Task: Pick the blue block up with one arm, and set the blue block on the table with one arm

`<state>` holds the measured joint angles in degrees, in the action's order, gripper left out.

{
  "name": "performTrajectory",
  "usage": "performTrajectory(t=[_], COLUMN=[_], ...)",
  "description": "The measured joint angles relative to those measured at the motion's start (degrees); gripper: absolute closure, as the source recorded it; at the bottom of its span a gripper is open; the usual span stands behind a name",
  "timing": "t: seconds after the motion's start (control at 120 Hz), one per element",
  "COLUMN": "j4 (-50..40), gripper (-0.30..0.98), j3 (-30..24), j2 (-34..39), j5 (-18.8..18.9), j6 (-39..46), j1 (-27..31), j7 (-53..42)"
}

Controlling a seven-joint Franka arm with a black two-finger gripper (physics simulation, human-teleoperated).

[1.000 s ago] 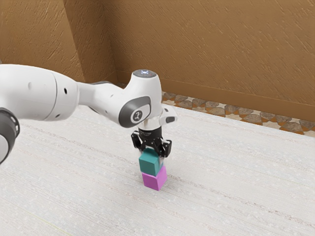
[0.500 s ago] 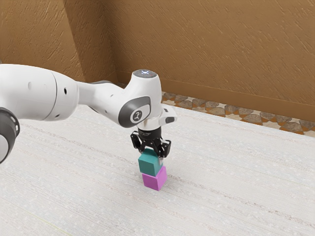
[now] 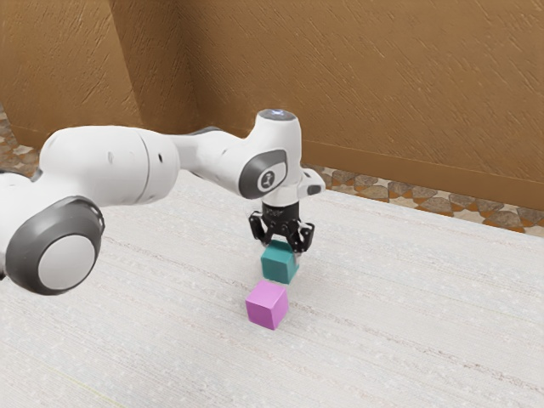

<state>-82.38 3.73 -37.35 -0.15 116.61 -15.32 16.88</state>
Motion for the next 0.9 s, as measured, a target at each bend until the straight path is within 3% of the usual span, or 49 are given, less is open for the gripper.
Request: performTrajectory(t=[0.225, 0.4, 0.633, 0.9], j4=[2.0, 2.0, 2.0, -2.6], gripper=[0.36, 0.17, 0.07, 0.03], j3=[-1.5, -1.5, -1.4, -1.0], j2=[-3.7, -3.7, -3.4, 7.4], j5=[0.1, -0.2, -0.4, 0.9], j6=[-1.6, -2.0, -2.1, -2.7], j1=[0.8, 0.7, 0.7, 0.7], j7=[-0.6, -1.2, -2.1, -2.9])
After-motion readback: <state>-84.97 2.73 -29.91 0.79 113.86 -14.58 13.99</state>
